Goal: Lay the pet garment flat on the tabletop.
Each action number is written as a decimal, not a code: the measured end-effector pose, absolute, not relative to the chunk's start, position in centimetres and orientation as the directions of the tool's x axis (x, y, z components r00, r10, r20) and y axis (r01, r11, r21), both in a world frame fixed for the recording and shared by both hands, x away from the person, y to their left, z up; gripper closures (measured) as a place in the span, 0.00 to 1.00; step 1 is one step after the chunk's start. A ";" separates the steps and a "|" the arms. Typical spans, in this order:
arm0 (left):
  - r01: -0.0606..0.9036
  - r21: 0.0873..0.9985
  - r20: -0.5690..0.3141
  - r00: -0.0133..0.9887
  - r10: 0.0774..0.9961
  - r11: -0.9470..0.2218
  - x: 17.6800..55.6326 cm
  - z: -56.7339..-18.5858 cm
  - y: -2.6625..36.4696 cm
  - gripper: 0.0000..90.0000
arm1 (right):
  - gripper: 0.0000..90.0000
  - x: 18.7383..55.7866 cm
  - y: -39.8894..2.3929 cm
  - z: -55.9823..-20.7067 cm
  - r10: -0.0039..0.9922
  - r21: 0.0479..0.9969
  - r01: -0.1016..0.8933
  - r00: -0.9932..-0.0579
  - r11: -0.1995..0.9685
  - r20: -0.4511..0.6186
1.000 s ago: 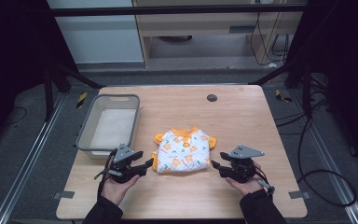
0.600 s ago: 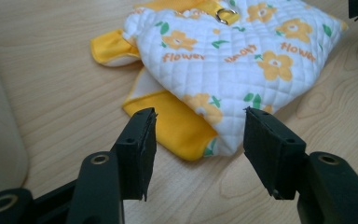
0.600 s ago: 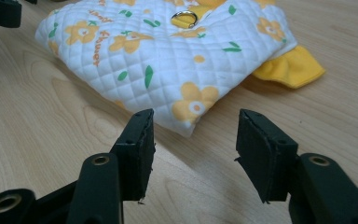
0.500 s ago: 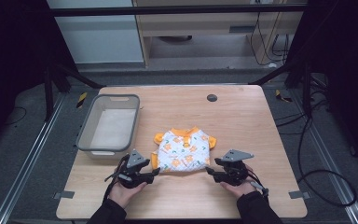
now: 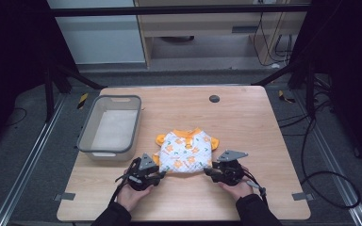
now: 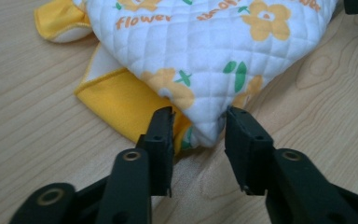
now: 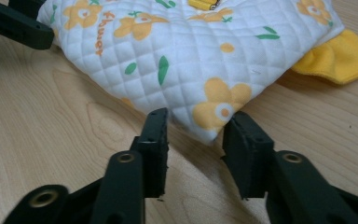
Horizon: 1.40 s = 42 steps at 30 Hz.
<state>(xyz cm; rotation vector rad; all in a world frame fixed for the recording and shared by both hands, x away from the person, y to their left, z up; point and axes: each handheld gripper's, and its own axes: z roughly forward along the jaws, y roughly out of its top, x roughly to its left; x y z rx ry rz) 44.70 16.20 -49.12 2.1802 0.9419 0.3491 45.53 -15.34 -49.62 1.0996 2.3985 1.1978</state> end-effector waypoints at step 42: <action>0.529 0.781 -0.092 0.622 0.778 -0.331 49.4 -45.9 16.3 0.83 | 0.88 50.9 -14.3 -47.0 0.815 0.784 0.541 -0.574 0.304 0.080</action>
